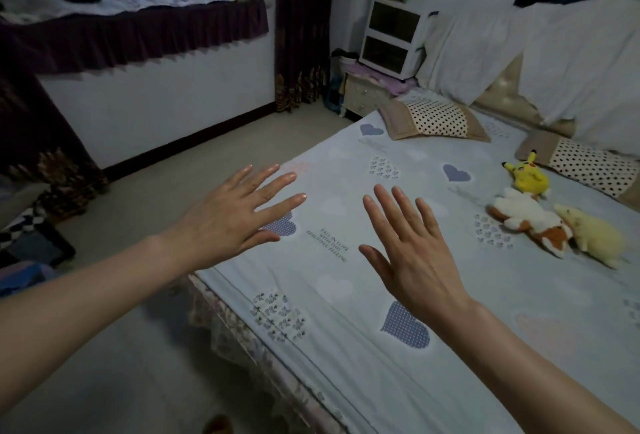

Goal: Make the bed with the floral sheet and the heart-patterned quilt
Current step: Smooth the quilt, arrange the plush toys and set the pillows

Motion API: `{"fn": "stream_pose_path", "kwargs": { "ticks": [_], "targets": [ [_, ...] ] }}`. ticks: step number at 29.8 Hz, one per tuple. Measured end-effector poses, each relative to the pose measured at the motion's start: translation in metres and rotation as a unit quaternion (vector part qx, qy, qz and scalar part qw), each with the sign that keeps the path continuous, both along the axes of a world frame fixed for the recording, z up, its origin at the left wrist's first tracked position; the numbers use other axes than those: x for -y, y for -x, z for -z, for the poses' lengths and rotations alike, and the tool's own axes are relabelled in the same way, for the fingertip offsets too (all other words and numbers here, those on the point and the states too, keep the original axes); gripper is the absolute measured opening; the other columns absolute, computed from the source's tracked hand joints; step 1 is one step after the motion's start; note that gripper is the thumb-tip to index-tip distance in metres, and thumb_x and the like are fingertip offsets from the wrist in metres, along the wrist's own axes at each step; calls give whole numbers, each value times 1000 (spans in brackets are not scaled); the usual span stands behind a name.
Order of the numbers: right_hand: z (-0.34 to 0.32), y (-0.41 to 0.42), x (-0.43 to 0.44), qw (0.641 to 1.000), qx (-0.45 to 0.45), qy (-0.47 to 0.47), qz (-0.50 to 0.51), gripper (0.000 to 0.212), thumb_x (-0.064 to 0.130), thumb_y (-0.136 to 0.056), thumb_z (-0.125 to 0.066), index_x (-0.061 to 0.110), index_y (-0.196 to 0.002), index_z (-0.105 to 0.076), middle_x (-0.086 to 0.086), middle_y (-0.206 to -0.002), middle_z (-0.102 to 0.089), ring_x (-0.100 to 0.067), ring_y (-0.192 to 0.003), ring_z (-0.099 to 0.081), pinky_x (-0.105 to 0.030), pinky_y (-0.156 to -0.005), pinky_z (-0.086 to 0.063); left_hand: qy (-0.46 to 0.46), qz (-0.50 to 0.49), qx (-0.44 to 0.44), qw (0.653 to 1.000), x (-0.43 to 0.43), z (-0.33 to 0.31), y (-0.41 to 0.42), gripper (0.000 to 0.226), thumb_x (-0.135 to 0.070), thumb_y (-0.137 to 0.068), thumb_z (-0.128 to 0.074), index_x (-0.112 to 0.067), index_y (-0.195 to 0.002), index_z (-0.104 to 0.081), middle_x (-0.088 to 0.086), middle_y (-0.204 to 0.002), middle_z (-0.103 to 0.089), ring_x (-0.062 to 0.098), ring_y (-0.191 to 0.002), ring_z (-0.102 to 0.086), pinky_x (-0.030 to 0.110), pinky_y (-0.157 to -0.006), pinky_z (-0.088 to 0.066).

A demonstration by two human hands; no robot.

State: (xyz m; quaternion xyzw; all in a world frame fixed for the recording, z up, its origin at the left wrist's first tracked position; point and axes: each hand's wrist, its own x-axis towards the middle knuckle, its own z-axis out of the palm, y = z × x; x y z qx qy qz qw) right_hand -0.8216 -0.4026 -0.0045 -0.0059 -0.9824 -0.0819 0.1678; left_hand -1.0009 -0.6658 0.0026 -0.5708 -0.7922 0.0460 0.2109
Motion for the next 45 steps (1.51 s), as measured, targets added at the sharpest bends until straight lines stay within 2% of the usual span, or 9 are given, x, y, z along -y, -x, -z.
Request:
{"fn": "stream_pose_path", "kwargs": {
  "ticks": [5, 13, 17, 20, 25, 28, 37, 41, 45],
  "targets": [
    [-4, 51, 36, 999, -10, 10, 37, 63, 50, -104, -28, 16, -156, -22, -5, -164, -16, -26, -151, -11, -52, -119, -22, 12, 38, -11, 999, 23, -6, 72, 62, -54, -101, -25, -24, -155, -24, 10, -162, -20, 35, -147, -21, 52, -117, -25],
    [-3, 129, 76, 997, -11, 12, 73, 62, 49, -104, -30, 16, -156, -23, -5, -163, -18, -26, -151, -13, -52, -119, -21, 2, 142, -36, 989, 19, -10, 180, 64, -53, -99, -30, -26, -156, -16, 9, -161, -18, 29, -148, -14, 52, -117, -23],
    [-3, 169, 74, 996, -4, 12, 90, 63, 50, -104, -28, 17, -157, -20, -4, -164, -15, -26, -152, -10, -52, -119, -20, -5, 149, -42, 988, 11, -9, 225, 64, -55, -100, -27, -26, -156, -16, 8, -162, -16, 31, -148, -15, 53, -117, -21],
    [-1, 204, 78, 995, -6, 17, 102, 63, 50, -104, -29, 17, -157, -20, -4, -164, -14, -25, -152, -9, -52, -119, -20, 3, 143, -31, 989, 15, -8, 264, 63, -53, -99, -30, -25, -155, -22, 9, -161, -19, 36, -147, -22, 55, -115, -25],
    [7, 246, 91, 994, 1, 12, 107, 63, 50, -104, -30, 17, -157, -21, -4, -164, -16, -26, -151, -11, -53, -119, -21, -16, 166, -27, 986, 19, -3, 310, 63, -52, -99, -33, -23, -154, -25, 11, -161, -21, 32, -147, -20, 56, -115, -26],
    [7, 283, 100, 992, 6, 3, 124, 63, 52, -104, -28, 18, -157, -20, -4, -164, -15, -26, -152, -10, -53, -118, -21, -22, 185, -31, 982, 20, 0, 344, 63, -52, -98, -33, -24, -154, -24, 11, -160, -21, 36, -146, -24, 54, -114, -26],
    [15, 386, 177, 977, -1, 26, 213, 63, 51, -104, -30, 17, -156, -23, -4, -164, -16, -26, -151, -12, -52, -119, -19, -11, 291, -21, 956, 29, 0, 450, 67, -55, -98, -30, -26, -157, -15, 11, -162, -14, 30, -149, -12, 51, -116, -21],
    [15, 409, 189, 976, 4, 12, 218, 63, 51, -104, -29, 18, -156, -22, -4, -164, -16, -26, -151, -12, -52, -120, -18, -16, 309, -24, 951, 26, 4, 477, 67, -55, -98, -31, -25, -157, -17, 12, -161, -19, 31, -149, -13, 52, -115, -24],
    [13, 426, 192, 973, 3, 2, 229, 64, 51, -102, -33, 18, -156, -24, -5, -163, -19, -27, -151, -15, -52, -120, -18, -24, 311, -13, 950, 32, 16, 498, 68, -56, -98, -30, -25, -157, -16, 10, -163, -13, 30, -151, -7, 52, -117, -21]
  ]
}}
